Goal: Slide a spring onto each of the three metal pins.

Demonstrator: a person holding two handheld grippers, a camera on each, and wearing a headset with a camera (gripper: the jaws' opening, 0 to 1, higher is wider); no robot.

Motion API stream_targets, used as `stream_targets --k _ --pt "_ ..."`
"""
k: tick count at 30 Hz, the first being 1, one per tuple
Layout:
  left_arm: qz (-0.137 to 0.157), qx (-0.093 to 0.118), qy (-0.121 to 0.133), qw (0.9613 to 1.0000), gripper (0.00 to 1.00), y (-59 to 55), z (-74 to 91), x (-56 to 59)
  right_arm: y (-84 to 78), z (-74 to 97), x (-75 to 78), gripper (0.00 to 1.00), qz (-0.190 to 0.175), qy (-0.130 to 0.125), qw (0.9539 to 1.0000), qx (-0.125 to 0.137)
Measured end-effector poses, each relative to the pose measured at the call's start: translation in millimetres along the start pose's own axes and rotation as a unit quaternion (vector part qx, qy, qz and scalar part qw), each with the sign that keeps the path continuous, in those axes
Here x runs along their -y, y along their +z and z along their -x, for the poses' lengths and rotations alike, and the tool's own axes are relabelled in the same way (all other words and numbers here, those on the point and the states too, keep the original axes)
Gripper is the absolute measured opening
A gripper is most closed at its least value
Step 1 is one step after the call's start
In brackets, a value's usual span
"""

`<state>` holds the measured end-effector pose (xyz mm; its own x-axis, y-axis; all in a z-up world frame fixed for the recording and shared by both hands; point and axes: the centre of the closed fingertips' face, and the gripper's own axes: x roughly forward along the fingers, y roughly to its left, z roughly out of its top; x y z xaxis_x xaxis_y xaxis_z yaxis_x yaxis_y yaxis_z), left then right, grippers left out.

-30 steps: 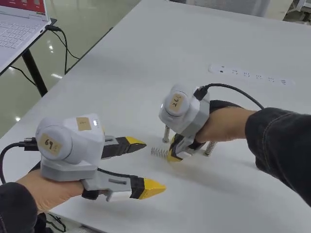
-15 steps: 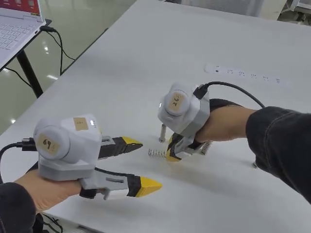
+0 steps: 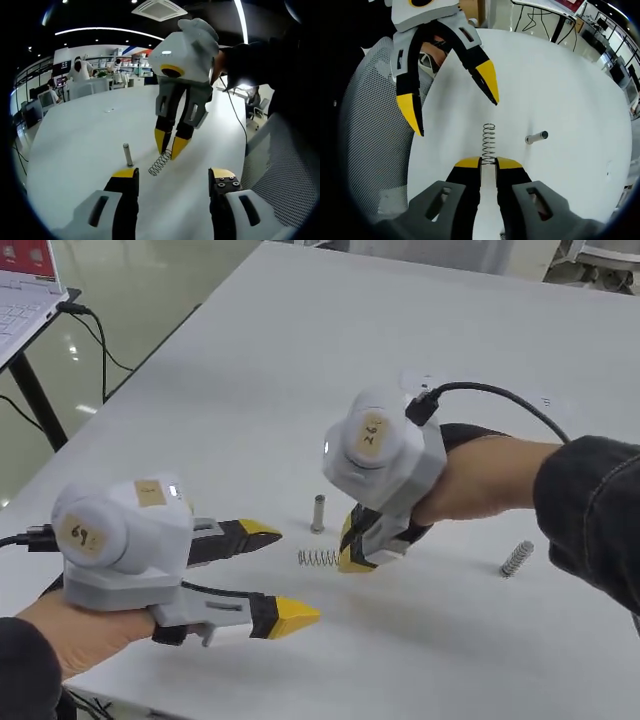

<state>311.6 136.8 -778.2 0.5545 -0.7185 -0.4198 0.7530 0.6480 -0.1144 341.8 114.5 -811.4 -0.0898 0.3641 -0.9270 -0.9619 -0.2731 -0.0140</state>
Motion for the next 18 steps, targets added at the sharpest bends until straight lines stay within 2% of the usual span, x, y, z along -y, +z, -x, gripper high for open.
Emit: stream_targets --k 7,18 --pt "-0.011 0.005 -0.008 0.9999 0.52 8.0 -1.8 4.9 3.4 18.0 -14.2 0.12 0.022 0.004 0.9997 0.000" --pt "-0.036 0.015 -0.029 0.9988 0.42 15.7 -5.8 17.8 7.5 33.0 -30.8 0.12 0.037 0.010 0.9993 0.005"
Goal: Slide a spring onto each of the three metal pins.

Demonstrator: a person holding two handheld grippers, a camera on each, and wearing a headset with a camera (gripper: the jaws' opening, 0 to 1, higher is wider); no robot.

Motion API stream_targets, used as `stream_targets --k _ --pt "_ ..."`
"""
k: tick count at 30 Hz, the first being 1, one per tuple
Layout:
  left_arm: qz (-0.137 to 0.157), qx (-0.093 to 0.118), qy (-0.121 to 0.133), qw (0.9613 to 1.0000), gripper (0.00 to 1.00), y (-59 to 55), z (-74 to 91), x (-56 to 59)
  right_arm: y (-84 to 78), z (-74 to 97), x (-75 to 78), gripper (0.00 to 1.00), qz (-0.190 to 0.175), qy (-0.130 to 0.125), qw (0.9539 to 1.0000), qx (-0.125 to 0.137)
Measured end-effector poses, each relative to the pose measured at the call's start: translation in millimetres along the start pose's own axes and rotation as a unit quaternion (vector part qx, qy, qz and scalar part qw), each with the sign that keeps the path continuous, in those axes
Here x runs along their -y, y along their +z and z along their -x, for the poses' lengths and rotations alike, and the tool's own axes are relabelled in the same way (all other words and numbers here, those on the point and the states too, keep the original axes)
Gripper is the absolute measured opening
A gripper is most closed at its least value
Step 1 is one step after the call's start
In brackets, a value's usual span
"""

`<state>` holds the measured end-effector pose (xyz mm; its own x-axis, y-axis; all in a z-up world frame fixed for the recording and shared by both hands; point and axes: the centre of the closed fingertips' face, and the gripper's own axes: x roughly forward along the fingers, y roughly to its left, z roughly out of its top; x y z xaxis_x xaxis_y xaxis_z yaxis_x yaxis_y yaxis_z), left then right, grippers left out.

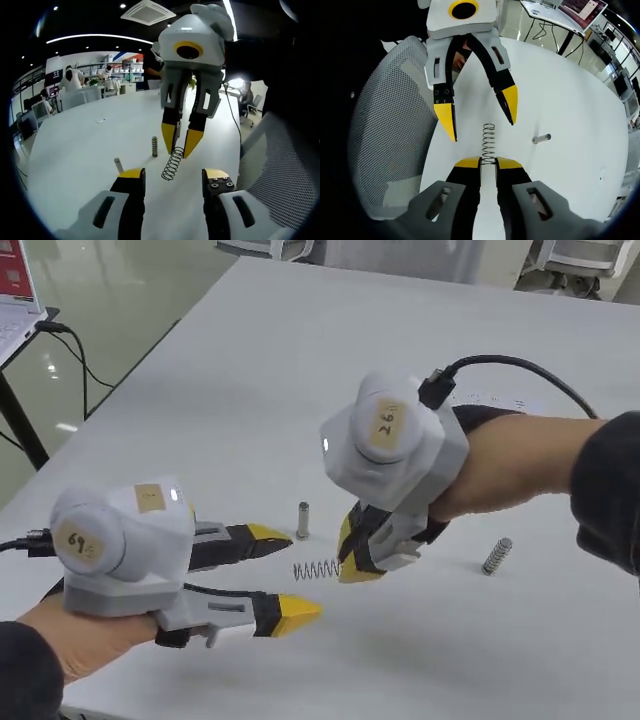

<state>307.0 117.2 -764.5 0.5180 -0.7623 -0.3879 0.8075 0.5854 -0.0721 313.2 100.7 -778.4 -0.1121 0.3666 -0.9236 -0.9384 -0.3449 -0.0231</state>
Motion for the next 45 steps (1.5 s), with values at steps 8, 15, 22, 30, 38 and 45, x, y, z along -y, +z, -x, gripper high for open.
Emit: stream_targets --k 8,15,22,30,38,45 --pt "-0.018 0.001 -0.013 0.9998 0.30 0.5 -3.5 5.3 1.0 4.1 -5.2 0.12 0.008 0.002 1.0000 0.002" --pt "-0.029 0.002 -0.019 0.9994 0.22 0.8 -5.1 7.5 2.9 5.4 -9.6 0.12 0.015 0.006 0.9999 0.001" --pt "-0.041 -0.007 -0.023 0.9989 0.13 -3.0 -6.8 9.0 2.3 5.3 -11.8 0.12 0.019 0.007 0.9998 0.000" --pt "-0.044 -0.012 -0.026 0.9986 0.09 -4.1 -7.9 10.7 1.5 5.5 -14.1 0.12 0.019 0.009 0.9998 -0.002" --pt "-0.042 -0.012 -0.034 0.9985 0.07 -3.5 -7.9 14.0 -0.8 4.9 -16.5 0.13 0.015 0.012 0.9998 0.001" --pt "-0.046 -0.013 -0.039 0.9981 0.07 -3.5 -8.5 17.6 -2.7 3.3 -18.6 0.13 0.007 0.015 0.9999 -0.002"
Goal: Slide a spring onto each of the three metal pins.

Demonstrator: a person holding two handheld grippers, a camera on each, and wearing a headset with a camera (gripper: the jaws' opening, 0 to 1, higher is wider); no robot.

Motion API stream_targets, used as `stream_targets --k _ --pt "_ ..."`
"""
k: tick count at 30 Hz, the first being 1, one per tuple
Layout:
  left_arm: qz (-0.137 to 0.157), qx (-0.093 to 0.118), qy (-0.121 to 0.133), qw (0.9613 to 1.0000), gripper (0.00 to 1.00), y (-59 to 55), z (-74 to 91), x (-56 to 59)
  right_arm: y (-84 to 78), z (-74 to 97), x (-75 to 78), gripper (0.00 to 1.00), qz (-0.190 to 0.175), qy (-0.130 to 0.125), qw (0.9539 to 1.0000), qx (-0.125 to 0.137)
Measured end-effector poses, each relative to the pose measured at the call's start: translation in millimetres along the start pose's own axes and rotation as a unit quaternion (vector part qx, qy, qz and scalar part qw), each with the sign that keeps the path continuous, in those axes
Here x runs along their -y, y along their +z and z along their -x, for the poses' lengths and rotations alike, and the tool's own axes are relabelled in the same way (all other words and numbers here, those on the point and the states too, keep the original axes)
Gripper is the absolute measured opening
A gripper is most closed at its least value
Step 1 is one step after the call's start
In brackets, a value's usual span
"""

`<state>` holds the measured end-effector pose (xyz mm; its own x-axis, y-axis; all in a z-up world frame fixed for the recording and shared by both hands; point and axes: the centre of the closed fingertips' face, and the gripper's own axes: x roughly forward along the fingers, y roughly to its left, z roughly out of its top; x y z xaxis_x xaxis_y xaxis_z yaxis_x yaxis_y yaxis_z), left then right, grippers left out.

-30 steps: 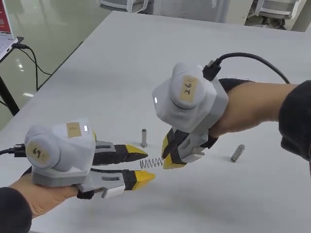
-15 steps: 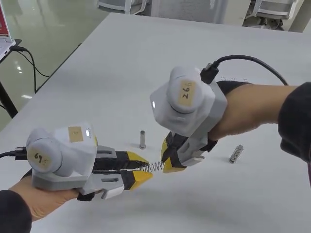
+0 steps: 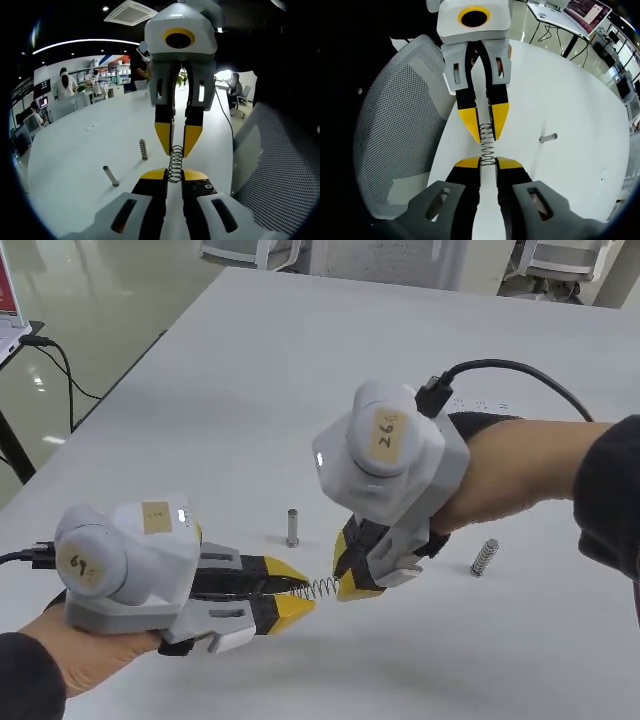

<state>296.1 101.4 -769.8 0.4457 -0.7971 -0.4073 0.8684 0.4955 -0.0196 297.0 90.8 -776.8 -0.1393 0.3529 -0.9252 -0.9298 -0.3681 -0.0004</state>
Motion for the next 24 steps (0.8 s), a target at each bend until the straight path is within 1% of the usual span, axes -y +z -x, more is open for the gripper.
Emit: stream_targets --k 3,5,10,18,24 --pt "0.000 0.002 -0.001 1.0000 0.07 1.8 0.2 0.6 -0.1 -1.1 -0.3 0.13 -0.001 0.002 1.0000 0.001" --pt "0.000 0.004 0.000 1.0000 0.07 3.5 0.9 0.1 -1.2 -2.2 -0.7 0.16 -0.004 0.004 1.0000 0.001" --pt "-0.001 0.007 -0.001 1.0000 0.07 5.5 1.2 0.3 -4.6 -5.2 -1.0 0.16 -0.010 0.008 0.9999 -0.001" --pt "-0.009 0.018 -0.004 0.9998 0.07 15.6 0.9 2.9 -10.6 -8.8 -0.3 0.16 -0.019 0.012 0.9998 -0.002" --pt "-0.011 0.021 -0.004 0.9997 0.07 18.2 0.8 2.1 -8.7 -7.8 0.1 0.15 -0.020 0.012 0.9997 0.002"
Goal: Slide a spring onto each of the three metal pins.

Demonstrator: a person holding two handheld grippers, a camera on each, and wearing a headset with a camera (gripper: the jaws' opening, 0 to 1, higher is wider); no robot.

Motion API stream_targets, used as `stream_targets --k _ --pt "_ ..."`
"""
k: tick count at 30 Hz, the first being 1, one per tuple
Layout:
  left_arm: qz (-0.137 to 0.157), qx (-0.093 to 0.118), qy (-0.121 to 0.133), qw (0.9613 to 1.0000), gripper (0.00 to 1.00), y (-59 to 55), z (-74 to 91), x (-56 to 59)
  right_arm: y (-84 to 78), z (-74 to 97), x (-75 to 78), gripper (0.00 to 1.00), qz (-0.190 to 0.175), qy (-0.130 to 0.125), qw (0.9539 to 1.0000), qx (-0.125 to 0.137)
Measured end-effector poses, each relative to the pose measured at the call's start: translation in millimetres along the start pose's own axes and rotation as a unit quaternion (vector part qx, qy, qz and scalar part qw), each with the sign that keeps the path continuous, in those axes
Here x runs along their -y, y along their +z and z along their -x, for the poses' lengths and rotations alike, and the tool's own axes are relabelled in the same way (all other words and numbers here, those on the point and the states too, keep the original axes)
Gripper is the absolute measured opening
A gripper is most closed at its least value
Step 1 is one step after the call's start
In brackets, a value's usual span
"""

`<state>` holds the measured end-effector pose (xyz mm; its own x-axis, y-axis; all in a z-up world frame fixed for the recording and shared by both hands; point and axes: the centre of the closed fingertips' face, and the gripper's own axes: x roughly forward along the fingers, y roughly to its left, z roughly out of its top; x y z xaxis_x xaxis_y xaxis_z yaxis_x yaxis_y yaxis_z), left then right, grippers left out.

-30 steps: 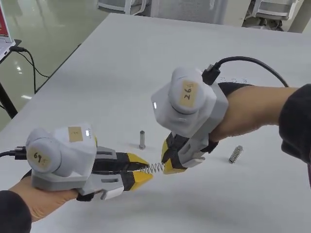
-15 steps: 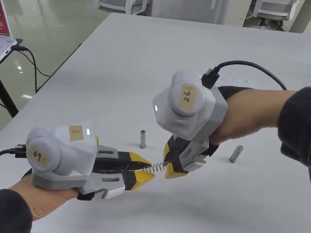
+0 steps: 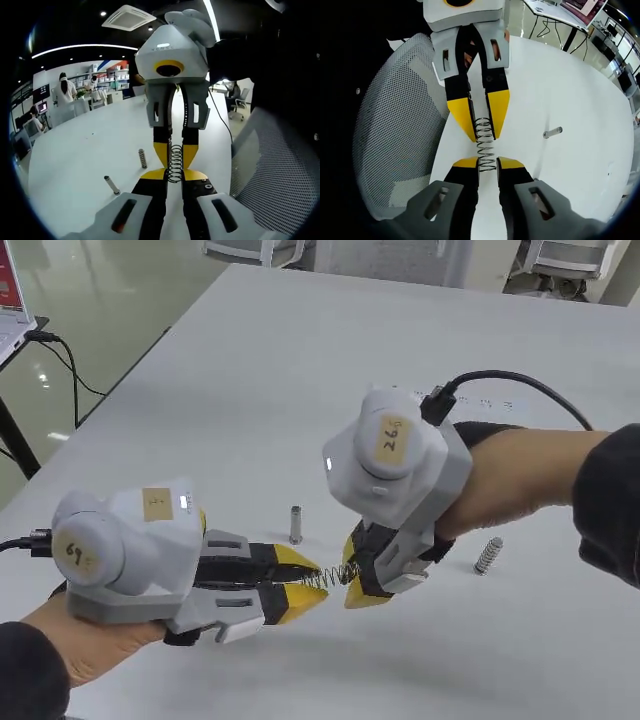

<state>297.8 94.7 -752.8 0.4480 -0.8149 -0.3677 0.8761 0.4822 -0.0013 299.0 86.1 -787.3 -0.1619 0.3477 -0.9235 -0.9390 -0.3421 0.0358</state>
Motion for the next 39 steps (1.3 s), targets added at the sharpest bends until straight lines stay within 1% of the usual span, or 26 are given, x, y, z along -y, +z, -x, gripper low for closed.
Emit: stream_targets --k 9,13,20,31,39 --pt "0.000 -0.003 0.001 1.0000 0.07 -2.3 -0.4 -0.4 2.4 1.8 -0.2 0.13 0.004 -0.002 1.0000 0.002" --pt "0.000 -0.008 0.000 1.0000 0.07 -5.6 -1.5 -0.1 7.8 6.5 -1.3 0.13 0.009 -0.005 0.9999 0.002" --pt "-0.001 -0.014 -0.001 0.9999 0.07 -7.6 -2.2 0.6 12.4 9.4 -2.3 0.13 0.018 -0.008 0.9998 -0.002" --pt "-0.001 -0.016 -0.003 0.9999 0.08 -8.6 -3.2 2.6 23.3 15.2 -5.3 0.13 0.024 -0.010 0.9996 0.004" --pt "0.000 -0.014 -0.006 0.9999 0.08 -8.3 -3.3 4.0 31.4 17.5 -7.0 0.13 0.024 -0.007 0.9995 0.017"
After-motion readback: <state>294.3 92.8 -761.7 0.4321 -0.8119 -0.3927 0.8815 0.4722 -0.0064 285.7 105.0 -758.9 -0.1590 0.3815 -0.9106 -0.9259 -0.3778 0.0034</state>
